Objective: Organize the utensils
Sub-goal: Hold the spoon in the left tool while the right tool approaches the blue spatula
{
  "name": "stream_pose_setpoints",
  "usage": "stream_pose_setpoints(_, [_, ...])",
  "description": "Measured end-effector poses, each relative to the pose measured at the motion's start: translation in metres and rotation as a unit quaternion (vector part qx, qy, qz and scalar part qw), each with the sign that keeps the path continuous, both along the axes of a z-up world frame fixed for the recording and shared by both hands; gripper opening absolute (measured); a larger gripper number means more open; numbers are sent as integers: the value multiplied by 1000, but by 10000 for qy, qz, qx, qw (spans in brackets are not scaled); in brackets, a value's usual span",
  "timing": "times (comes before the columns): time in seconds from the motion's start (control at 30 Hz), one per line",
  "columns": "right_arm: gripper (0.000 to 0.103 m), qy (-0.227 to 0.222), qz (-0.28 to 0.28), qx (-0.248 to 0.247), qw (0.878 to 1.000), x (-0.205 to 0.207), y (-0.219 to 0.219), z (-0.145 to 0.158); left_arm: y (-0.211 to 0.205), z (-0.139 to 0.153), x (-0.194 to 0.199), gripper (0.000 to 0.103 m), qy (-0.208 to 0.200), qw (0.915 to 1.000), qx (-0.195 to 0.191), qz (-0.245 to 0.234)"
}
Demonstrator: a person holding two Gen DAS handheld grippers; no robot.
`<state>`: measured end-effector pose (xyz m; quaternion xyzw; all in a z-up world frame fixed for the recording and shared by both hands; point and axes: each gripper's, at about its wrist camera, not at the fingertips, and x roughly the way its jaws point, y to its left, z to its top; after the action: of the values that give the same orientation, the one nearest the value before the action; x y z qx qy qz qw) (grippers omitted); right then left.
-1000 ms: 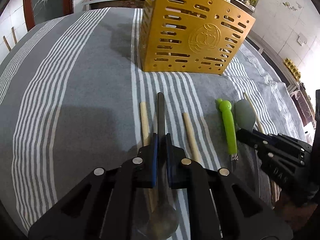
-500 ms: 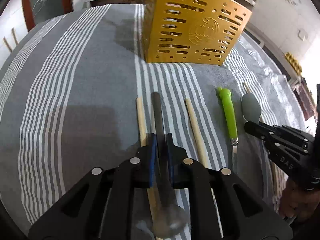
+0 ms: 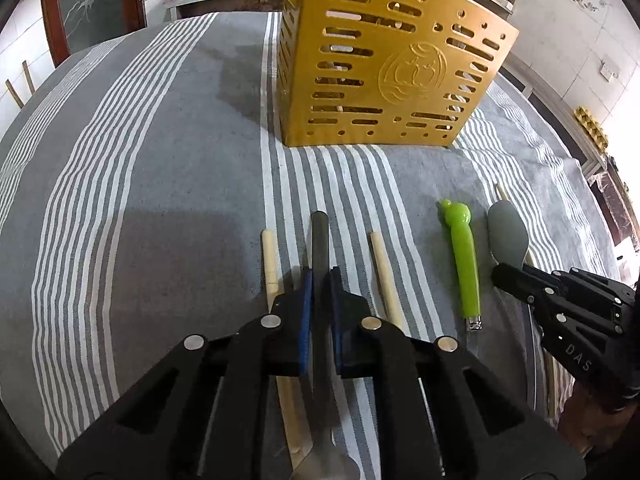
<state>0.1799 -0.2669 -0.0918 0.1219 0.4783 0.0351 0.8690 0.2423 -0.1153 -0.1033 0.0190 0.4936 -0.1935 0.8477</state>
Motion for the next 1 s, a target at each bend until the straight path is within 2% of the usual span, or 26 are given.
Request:
stream_pose_setpoints(0.2, [5,-340,-50,233,9991,-9,-8,17,5,17,-10,7,-269,9993,-266,57])
stream_pose_setpoints(0.5, [1,-1064,-30,-39,9943,-29,-7,54,16,62,-38,7,-963,9933,-631,130])
stream_pose_setpoints(0.57, [2,-890,-2,-120,9960,-25,-7,50,15,65,-41,6,-1004,9936,-510,69])
stream_pose_setpoints(0.63, [5,-507,62,7,9987,-18,-9,36,14,63,-42,6,-926,9944,-499,81])
stream_pose_setpoints(0.77, [6,-254,77,84,9996,-15,-8,19,13,53,-40,5,-736,9960,-513,59])
stream_pose_setpoints(0.8, [11,-189,98,85,9997,-12,-7,16,12,49,-38,5,-687,9963,-505,52])
stream_pose_setpoints(0.83, [20,-170,100,65,9998,-10,-7,14,11,45,-36,5,-623,9969,-489,41])
stream_pose_setpoints(0.87, [45,-190,77,59,9998,-9,-6,13,11,42,-33,5,-572,9971,-491,52])
stream_pose_setpoints(0.9, [49,-209,60,43,9998,-8,-4,12,10,37,-29,5,-505,9976,-471,66])
stream_pose_setpoints(1.0, [49,-174,-22,-32,9998,-2,-7,9,6,26,-19,5,-376,9987,-332,17])
